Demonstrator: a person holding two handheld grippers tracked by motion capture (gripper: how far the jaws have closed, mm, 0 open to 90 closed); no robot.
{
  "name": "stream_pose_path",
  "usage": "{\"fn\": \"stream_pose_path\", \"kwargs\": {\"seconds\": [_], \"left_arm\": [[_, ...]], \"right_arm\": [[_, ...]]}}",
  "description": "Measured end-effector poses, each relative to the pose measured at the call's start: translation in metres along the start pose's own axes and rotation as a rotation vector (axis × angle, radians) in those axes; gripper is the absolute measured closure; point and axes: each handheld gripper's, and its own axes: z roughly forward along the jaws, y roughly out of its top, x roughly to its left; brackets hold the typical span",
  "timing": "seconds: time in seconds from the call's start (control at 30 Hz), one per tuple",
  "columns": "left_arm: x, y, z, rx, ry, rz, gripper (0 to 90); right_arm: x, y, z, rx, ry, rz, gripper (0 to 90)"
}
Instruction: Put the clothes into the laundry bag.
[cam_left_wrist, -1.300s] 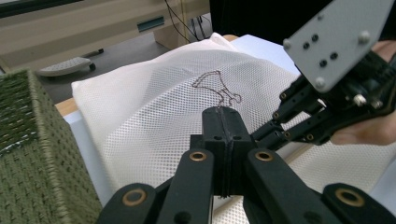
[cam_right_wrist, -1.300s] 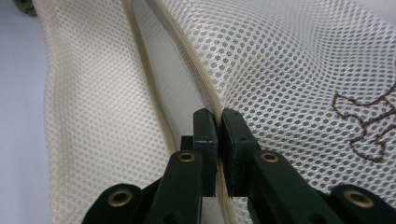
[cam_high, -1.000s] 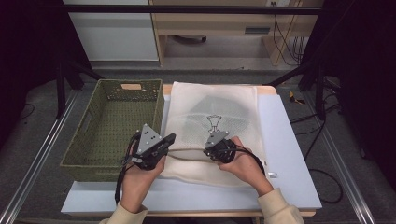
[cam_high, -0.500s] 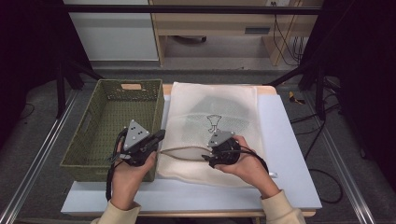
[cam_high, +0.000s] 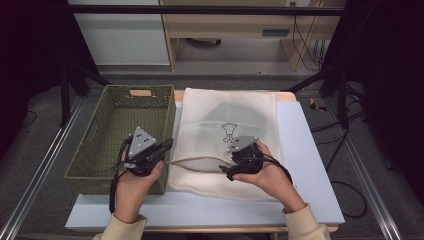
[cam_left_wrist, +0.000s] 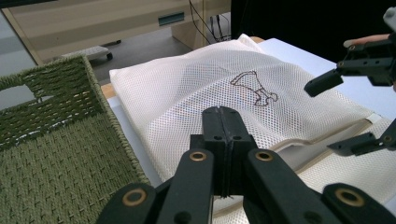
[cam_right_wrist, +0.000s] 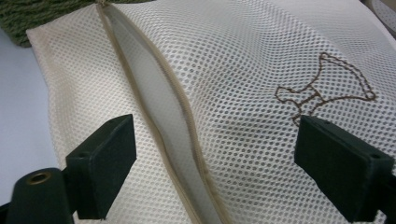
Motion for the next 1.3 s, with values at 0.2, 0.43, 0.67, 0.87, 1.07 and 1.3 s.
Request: {"fn": "stream_pose_path", "kwargs": {"seconds": [0.2,0.43,0.67,0.87,1.07,1.3], "left_arm": [[0.007,0.001,-0.003,0.014,0.011,0.003,90.0],[0.016,0.002,-0.01,0.017,0.03,0.0,90.0],[0.027,0.004,-0.019,0.007,0.055,-0.012,90.0],[0.041,0.005,-0.03,0.004,0.089,-0.023,89.9],[0.051,0.005,-0.038,-0.008,0.118,-0.041,83.2],[0.061,0.009,-0.049,-0.01,0.18,-0.058,53.7]], "right_arm": [[-0.008,0.0,-0.008,-0.006,-0.024,0.047,9.6],[-0.02,-0.001,-0.021,-0.025,-0.056,0.09,8.7],[-0.035,-0.007,-0.034,-0.028,-0.117,0.149,9.0],[-0.051,-0.015,-0.05,-0.042,-0.171,0.218,8.5],[-0.065,-0.023,-0.065,-0.066,-0.221,0.285,7.5],[-0.077,-0.031,-0.081,-0.095,-0.258,0.334,6.7]]}}
